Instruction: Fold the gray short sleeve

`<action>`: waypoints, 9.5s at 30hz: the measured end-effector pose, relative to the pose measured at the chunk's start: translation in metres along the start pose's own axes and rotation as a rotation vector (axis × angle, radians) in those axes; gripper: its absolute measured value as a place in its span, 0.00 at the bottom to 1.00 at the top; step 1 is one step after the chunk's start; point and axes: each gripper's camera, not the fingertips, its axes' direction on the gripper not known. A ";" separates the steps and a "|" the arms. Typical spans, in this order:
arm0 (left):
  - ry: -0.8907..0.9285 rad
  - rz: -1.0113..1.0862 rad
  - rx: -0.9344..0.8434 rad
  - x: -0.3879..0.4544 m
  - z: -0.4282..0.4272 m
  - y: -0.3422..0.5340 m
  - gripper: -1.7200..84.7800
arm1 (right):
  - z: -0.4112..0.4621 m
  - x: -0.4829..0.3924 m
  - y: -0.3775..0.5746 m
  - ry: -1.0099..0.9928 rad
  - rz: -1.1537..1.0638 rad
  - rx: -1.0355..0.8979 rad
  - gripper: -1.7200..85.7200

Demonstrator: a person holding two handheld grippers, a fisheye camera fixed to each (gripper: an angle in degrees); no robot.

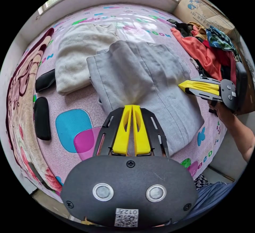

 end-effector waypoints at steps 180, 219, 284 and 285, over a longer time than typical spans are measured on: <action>-0.064 0.066 0.333 -0.213 -0.063 -0.098 0.02 | 0.121 -0.291 -0.240 0.128 -0.363 0.171 0.04; 0.026 -0.538 0.443 -0.287 -0.025 0.276 0.02 | -0.059 -0.284 -0.032 0.183 -0.150 0.181 0.02; -0.173 -0.018 0.596 -0.069 -0.148 0.013 0.02 | -0.277 0.005 -0.195 0.227 0.092 0.317 0.04; -0.153 -0.010 0.592 -0.059 -0.150 0.020 0.02 | -0.292 0.000 -0.180 0.252 0.088 0.318 0.03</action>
